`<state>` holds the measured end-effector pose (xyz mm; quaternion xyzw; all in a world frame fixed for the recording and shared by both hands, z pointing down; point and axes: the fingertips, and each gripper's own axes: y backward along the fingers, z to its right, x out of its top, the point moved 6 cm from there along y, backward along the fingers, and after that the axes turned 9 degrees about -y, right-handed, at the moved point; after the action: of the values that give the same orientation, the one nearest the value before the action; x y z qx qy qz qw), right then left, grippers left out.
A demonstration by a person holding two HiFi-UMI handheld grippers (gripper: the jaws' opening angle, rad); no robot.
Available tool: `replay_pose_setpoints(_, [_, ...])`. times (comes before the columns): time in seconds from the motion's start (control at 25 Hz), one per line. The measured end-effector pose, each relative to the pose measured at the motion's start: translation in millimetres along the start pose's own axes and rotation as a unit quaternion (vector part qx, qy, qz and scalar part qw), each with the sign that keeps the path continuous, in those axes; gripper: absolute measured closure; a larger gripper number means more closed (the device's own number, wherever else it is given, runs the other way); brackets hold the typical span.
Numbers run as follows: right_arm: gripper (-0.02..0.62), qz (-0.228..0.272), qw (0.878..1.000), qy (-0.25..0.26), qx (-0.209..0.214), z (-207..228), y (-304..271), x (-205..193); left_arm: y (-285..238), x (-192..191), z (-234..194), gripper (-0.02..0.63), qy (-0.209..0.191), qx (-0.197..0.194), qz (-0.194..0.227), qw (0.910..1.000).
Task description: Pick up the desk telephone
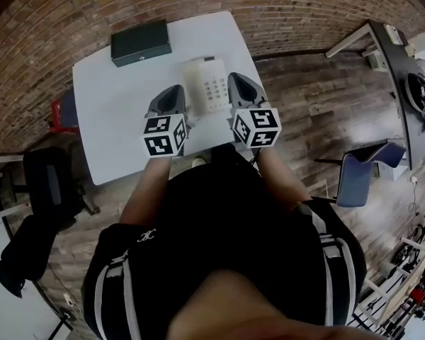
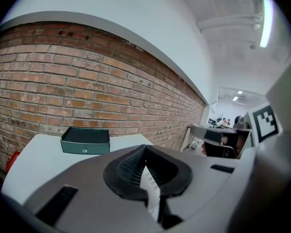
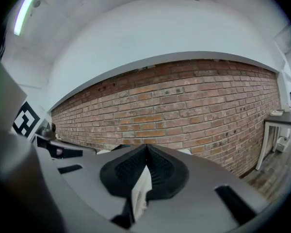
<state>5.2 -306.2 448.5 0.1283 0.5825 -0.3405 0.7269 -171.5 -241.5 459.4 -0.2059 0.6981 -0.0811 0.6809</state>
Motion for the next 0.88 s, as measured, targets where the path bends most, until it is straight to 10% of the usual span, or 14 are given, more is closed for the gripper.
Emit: replay_pose_setpoints(0.88, [0.594,-0.181,0.981,-0.059,0.045,94.6,-107.3,-67.4,-102.2,-59.4,-31.7,0.603,0.120,0.022,-0.140,0.9827])
